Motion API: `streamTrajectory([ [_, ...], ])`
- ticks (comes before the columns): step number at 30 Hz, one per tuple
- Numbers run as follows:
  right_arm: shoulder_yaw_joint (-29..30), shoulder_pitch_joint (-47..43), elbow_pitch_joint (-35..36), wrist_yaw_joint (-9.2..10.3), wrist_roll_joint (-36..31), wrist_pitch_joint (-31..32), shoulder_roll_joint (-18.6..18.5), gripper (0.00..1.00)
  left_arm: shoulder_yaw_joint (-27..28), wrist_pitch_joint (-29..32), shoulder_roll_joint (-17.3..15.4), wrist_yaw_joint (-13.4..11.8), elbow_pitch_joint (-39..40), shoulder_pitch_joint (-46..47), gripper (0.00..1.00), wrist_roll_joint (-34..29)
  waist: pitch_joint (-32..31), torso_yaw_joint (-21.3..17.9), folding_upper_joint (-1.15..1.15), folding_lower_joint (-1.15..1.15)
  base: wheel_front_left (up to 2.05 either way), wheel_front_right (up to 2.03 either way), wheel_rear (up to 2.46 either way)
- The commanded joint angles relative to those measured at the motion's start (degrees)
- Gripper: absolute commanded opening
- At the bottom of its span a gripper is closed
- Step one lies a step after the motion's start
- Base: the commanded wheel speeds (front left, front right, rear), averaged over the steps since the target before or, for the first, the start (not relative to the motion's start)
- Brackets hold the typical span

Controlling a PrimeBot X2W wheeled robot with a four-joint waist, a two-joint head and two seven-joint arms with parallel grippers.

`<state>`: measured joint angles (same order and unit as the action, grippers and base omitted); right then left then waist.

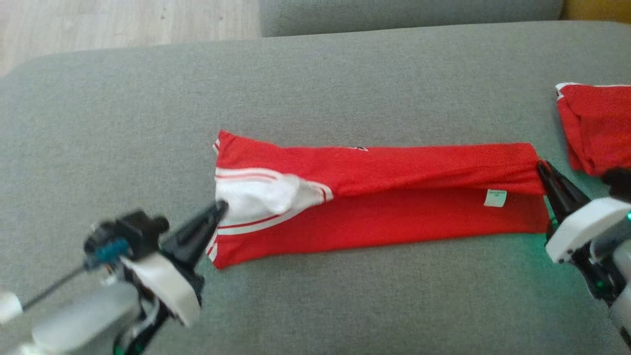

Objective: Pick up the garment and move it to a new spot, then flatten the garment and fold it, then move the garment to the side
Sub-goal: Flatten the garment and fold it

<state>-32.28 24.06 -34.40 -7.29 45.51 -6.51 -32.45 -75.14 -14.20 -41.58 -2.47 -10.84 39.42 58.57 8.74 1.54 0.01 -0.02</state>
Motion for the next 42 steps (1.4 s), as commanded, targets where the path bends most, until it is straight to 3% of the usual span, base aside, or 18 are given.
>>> streamTrajectory([
  [1,1.06,-1.03,1.16,-0.20,-1.04,0.02,-0.95,0.07,2.18,-0.47,-2.47,-0.97,2.03,0.32,0.00,0.49,-0.24,0.32,-0.01,0.02,0.00,0.00,0.00],
  [2,1.79,-1.80,0.89,-0.20,-1.59,0.12,-0.67,0.41,2.17,-0.51,-2.21,-1.58,2.74,-0.84,0.00,0.60,-0.31,0.46,-0.01,0.02,0.00,0.00,0.00],
  [3,2.61,-2.48,0.56,-0.20,-2.18,0.02,-0.37,1.00,2.24,-0.56,-1.86,-2.21,3.24,-1.88,0.21,0.72,-0.34,0.57,-0.01,0.02,0.00,0.00,0.00],
  [5,4.58,-3.84,-0.14,-0.20,-3.04,-0.63,0.64,1.00,2.49,-0.65,-0.84,-3.01,3.57,-3.95,0.44,1.18,-0.51,0.85,-0.01,0.02,0.00,0.00,0.00],
  [6,5.52,-4.63,-0.37,-0.20,-3.34,-0.89,1.23,1.00,2.97,-0.69,-0.13,-3.37,3.46,-5.02,0.49,1.55,-0.68,0.97,-0.01,0.02,0.00,0.00,0.00],
  [8,7.48,-6.30,-0.62,-0.20,-3.72,-1.34,2.34,1.00,4.42,-0.75,1.37,-4.58,3.13,-6.93,1.00,0.94,-0.99,1.11,-0.01,0.02,0.00,0.00,0.00],
  [15,14.63,-11.70,0.80,-0.20,-4.94,-1.95,5.28,1.00,18.74,-0.78,8.95,-12.15,4.37,-18.24,1.00,-8.41,-2.87,1.78,-0.01,0.02,0.00,0.00,0.00],
  [18,17.74,-12.96,0.57,-0.20,-5.90,-1.29,6.53,1.00,25.03,-0.79,12.64,-14.02,5.61,-23.43,1.00,-15.07,-3.80,3.14,-0.01,0.02,0.00,0.00,0.00],
  [24,23.81,-12.63,-3.13,-0.20,-7.66,1.54,9.75,1.00,35.25,-0.79,19.17,-15.12,7.47,-31.96,1.00,-26.12,-4.86,6.34,-0.01,0.02,0.00,0.00,0.00],
  [33,30.64,-11.23,-13.38,-0.20,-13.33,5.82,13.27,1.00,46.29,-0.79,27.88,-14.22,12.71,-41.46,1.00,-38.95,-4.98,9.93,-0.01,0.02,0.00,0.00,0.00],
  [34,30.70,-11.18,-13.69,-0.20,-13.51,6.35,13.84,0.89,46.86,-0.79,28.61,-13.94,12.95,-42.23,1.00,-40.14,-5.03,10.02,-0.01,0.02,0.00,0.00,0.00],
  [36,30.88,-11.23,-13.83,-0.20,-13.83,6.82,14.65,0.00,47.92,-0.79,30.03,-13.34,13.37,-43.47,1.00,-42.21,-5.17,10.02,-0.01,0.02,0.00,0.00,0.00],
  [42,32.34,-11.46,-12.88,-0.20,-15.59,5.06,14.70,0.00,49.86,-0.80,32.50,-11.09,13.19,-45.28,1.00,-45.94,-5.79,9.37,-0.01,0.02,0.00,0.00,0.00],
])
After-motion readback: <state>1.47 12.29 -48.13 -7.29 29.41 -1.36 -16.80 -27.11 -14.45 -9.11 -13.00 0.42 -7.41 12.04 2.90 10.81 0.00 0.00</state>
